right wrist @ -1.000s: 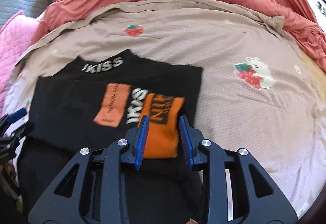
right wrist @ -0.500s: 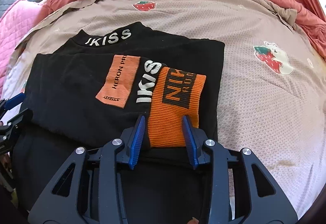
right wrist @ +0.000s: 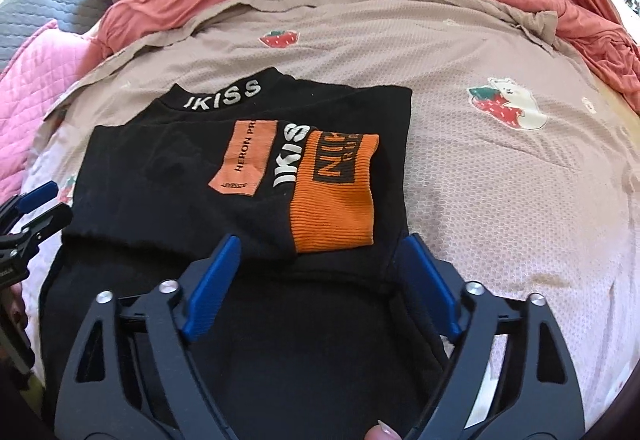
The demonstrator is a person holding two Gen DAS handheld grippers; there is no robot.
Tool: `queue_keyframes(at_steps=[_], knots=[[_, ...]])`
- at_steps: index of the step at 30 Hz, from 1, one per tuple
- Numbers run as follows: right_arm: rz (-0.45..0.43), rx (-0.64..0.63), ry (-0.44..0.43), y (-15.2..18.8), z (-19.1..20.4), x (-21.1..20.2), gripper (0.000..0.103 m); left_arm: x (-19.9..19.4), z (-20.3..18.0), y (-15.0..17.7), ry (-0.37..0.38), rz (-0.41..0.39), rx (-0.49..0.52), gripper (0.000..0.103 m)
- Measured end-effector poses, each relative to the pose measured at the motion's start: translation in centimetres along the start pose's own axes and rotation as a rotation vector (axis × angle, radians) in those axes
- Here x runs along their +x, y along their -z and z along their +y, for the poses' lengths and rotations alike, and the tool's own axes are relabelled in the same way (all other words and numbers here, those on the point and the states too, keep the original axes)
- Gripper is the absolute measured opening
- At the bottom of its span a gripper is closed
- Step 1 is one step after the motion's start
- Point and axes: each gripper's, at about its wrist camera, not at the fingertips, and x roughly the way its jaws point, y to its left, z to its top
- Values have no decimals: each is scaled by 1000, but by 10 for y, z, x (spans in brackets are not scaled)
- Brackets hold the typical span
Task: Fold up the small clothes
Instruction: 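Open the right tool and release the orange cuff on the shirt, then move the right tool down to the sweatshirt hem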
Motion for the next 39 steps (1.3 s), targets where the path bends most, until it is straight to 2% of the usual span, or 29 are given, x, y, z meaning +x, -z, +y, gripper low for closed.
queue_keyframes(at_steps=[1,2,3,12,25,31,39], knots=[[-13,4,0,1,1,-4,84,-1,0,0,-1,-1,-1,85],[-25,8,-5,3,2,-7,85,-2,0,-1,-1,0,-2,94],[-32,10,-9,4,3,-9,86,-3,0,-1,-2,-2,-3,95],[-104,31,-41,7,8,-33,94,-20,-3,-4,-38,-37,25,96],[-158,39,-75,5,13,-60,94,-71,-11,5,-120,-147,68,98],[-188,4,-84,5,19,-76,94,-94,-11,9,-134,-188,31,98],[-228,-23,-94,8,18,-97,94,-116,-5,28,-149,-191,-31,98]])
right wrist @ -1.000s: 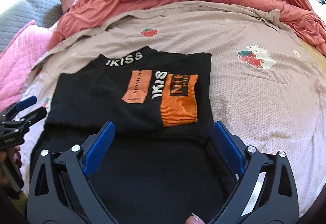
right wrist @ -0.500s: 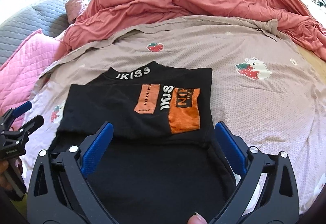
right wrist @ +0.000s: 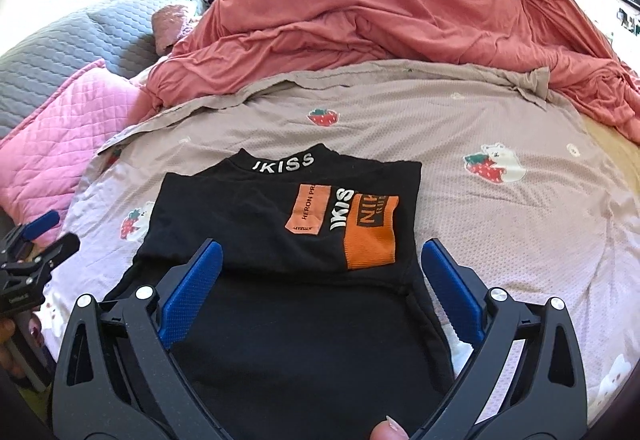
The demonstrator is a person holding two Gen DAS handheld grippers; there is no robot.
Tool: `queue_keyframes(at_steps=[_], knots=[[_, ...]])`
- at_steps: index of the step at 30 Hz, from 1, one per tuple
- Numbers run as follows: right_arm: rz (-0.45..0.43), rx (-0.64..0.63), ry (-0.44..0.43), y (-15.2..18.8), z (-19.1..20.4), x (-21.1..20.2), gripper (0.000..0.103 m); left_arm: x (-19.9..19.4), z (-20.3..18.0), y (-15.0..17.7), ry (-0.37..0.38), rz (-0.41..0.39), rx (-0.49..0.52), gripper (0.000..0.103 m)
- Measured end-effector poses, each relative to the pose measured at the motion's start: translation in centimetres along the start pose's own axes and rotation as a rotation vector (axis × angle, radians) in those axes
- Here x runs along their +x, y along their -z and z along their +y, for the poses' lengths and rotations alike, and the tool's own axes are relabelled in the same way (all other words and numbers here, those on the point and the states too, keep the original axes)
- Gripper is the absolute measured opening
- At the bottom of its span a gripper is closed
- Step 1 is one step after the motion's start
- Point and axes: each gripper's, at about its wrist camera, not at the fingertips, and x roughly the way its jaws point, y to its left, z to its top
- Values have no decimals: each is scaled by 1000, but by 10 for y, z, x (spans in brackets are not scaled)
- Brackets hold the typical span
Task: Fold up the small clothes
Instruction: 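Move the right tool down to the sweatshirt hem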
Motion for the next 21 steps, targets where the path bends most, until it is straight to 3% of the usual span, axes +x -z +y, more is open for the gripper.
queue_keyframes(at_steps=[12,21], knots=[[-17,-56,20,5,-2,-26,94,-15,14,26,-28,66,-18,98],[70,-91,70,33,-21,-40,94,-19,27,49,-10,157,-50,98]])
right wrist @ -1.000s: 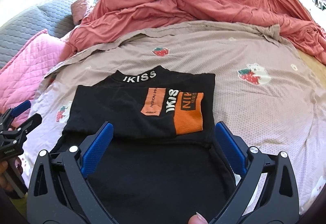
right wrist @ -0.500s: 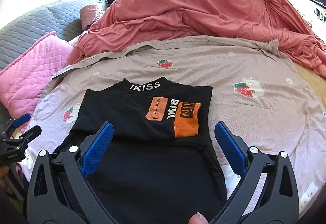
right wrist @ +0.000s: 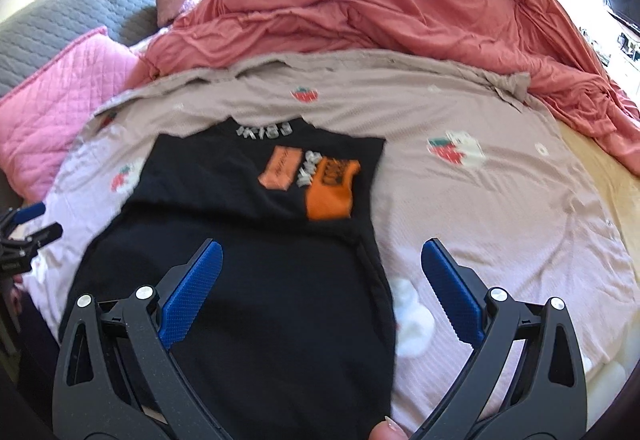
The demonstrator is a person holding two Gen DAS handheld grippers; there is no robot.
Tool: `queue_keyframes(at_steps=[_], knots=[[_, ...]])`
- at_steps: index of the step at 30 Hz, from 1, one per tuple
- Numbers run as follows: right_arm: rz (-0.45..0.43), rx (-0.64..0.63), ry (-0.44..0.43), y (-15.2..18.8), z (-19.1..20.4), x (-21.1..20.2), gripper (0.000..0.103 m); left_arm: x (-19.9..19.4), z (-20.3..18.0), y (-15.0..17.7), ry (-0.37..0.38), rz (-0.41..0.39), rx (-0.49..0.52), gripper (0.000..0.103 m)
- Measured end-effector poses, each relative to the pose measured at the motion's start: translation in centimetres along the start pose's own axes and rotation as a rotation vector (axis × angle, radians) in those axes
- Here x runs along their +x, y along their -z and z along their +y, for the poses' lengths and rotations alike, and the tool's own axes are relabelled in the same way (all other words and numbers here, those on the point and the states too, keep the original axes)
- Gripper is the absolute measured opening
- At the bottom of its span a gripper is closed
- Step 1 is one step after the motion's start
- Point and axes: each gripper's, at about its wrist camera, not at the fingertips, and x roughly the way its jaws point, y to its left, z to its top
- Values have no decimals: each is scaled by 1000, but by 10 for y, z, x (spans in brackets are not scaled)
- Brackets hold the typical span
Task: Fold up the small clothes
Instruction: 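Move the right tool down to the sweatshirt hem, then grasp the hem with the right tool while the left tool grasps it too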
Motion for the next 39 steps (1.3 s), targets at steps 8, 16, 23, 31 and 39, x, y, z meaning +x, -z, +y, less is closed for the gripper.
queue_keyframes(at_steps=[8,16,23,31,39], knots=[[164,68,-5,36,-34,6,94,12,4,24,55,124,-51,98],[349,125,-3,67,-37,26,94,26,8,48,68,257,-96,98],[466,82,14,84,-21,40,94,30,11,70,74,341,-137,98],[528,158,-28,95,-32,49,71,35,22,87,69,395,-194,97],[484,179,-105,91,-34,34,8,31,31,87,107,360,-254,31]])
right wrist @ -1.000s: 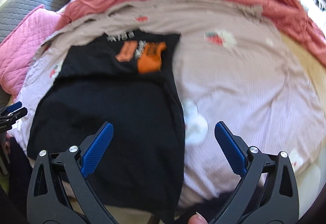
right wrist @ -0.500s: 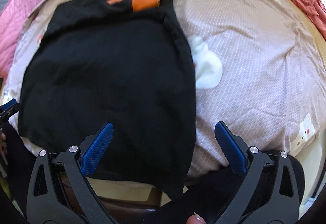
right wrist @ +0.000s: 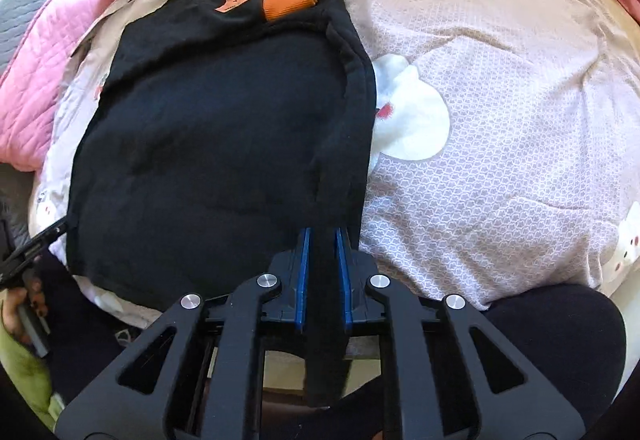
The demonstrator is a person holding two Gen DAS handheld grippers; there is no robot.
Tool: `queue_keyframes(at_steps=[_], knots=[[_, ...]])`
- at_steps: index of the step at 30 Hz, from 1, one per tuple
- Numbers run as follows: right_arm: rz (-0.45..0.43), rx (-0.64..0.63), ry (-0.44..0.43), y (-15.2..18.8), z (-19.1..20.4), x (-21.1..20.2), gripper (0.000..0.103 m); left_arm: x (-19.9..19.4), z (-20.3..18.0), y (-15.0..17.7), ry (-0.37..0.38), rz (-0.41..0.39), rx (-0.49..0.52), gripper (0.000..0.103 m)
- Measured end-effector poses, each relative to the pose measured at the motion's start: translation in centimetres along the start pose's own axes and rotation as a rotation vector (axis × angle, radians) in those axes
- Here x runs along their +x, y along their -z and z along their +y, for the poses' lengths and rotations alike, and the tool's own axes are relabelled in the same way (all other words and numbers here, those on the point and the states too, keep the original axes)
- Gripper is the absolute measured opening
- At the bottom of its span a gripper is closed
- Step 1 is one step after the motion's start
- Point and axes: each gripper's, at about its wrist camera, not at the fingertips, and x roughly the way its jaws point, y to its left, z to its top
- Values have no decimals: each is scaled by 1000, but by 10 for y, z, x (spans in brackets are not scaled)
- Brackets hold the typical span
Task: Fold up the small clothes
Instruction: 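Grasp the hem with the right tool while the left tool grasps it too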
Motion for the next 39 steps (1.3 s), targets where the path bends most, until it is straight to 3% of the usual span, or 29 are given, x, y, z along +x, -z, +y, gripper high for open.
queue_keyframes(at_steps=[3,7,9,11,12,14,15,17,21,26,30,34,39], knots=[[35,21,15,0,-4,7,14,2,1,0,5,8,-4,28],[73,41,42,1,-4,12,37,7,1,0,7,27,-10,38],[86,51,38,1,-7,13,37,9,1,0,3,32,-12,45],[98,51,32,1,-7,14,37,12,1,-1,5,38,-16,46],[103,46,30,1,-6,16,36,13,2,-1,7,40,-19,46],[103,39,13,1,-6,17,23,14,1,-1,11,40,-18,44],[96,42,3,1,-6,15,11,13,1,-1,12,35,-16,32],[72,56,-27,1,-8,9,6,9,0,-2,32,16,-13,11],[24,98,-98,1,-19,-4,5,8,-7,-2,56,11,15,9],[-70,121,-204,-3,-32,-24,5,-20,-26,-6,101,-102,101,9],[-159,122,-282,-12,-41,-42,5,-37,-31,-17,137,-150,114,9],[-232,102,-292,-35,-36,-48,5,-44,-30,-45,181,-181,80,9],[-310,107,-295,-68,-40,-49,5,-48,-26,-87,172,-239,47,9]])
